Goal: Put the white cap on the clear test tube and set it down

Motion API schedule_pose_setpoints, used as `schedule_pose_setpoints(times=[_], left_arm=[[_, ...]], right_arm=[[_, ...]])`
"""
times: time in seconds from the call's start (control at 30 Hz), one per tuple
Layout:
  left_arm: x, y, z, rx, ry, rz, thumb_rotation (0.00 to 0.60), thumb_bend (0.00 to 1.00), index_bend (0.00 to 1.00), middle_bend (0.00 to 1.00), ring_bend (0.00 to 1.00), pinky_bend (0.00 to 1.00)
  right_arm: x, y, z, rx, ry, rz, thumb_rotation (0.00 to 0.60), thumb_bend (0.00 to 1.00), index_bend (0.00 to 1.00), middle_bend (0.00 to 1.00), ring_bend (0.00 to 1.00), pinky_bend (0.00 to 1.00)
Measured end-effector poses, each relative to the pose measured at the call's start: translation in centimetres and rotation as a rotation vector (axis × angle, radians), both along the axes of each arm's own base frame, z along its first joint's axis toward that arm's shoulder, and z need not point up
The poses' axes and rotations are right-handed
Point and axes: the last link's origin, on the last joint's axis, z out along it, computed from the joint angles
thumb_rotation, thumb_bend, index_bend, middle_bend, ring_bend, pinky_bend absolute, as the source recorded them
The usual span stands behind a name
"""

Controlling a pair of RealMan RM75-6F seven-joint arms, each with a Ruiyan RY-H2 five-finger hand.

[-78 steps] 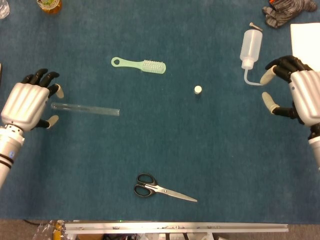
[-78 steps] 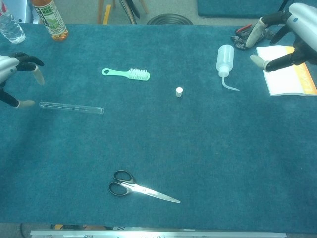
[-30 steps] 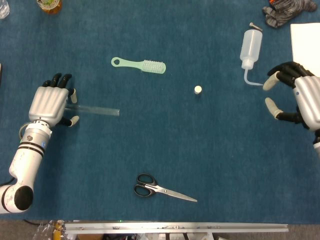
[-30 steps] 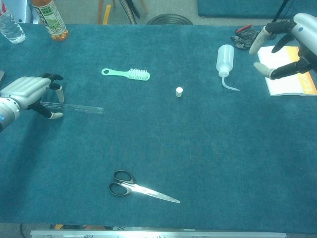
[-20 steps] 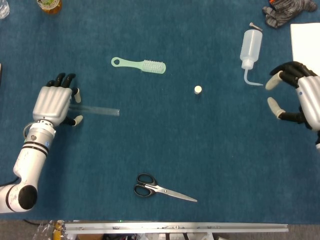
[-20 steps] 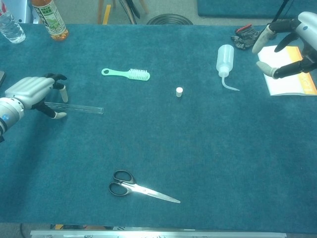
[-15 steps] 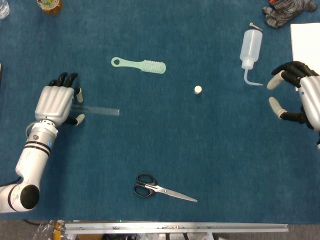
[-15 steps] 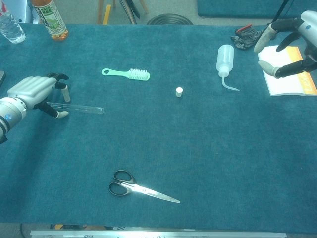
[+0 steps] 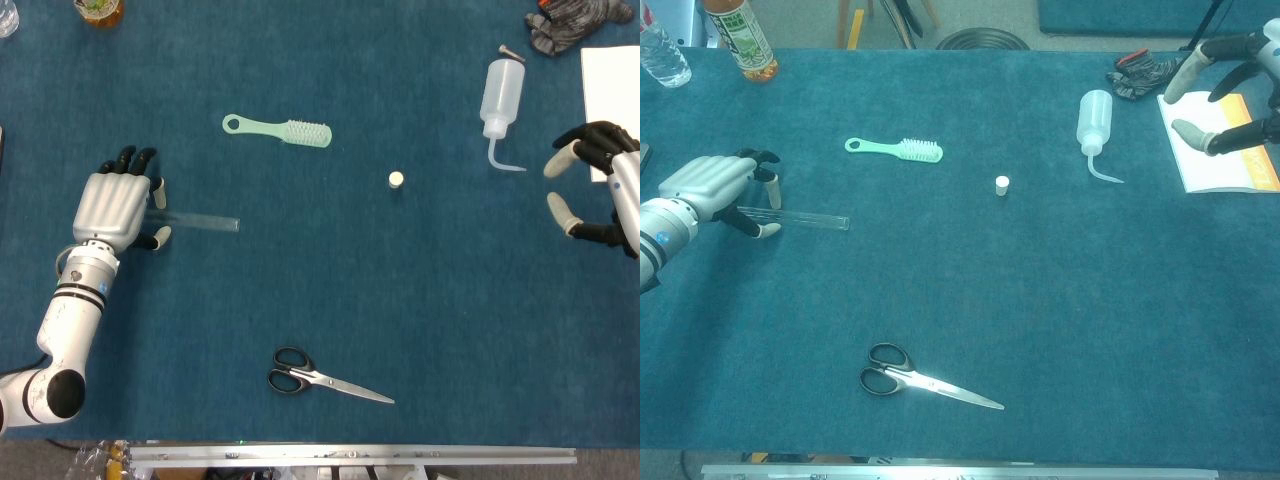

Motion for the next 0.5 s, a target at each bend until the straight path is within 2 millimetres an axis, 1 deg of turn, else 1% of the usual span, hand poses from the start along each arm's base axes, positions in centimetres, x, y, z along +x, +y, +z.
schedule_pose_setpoints(times=[0.5], left_arm=[[0.42, -0.09, -0.55, -0.002, 0.0, -0.002, 0.518, 0.26, 0.47, 0.1, 0.0, 0.16]], right_arm=[[-0.33, 0.22, 0.51, -0.015, -0.007, -0.007, 0.6, 0.29, 0.48, 0.34, 0.21, 0.35]])
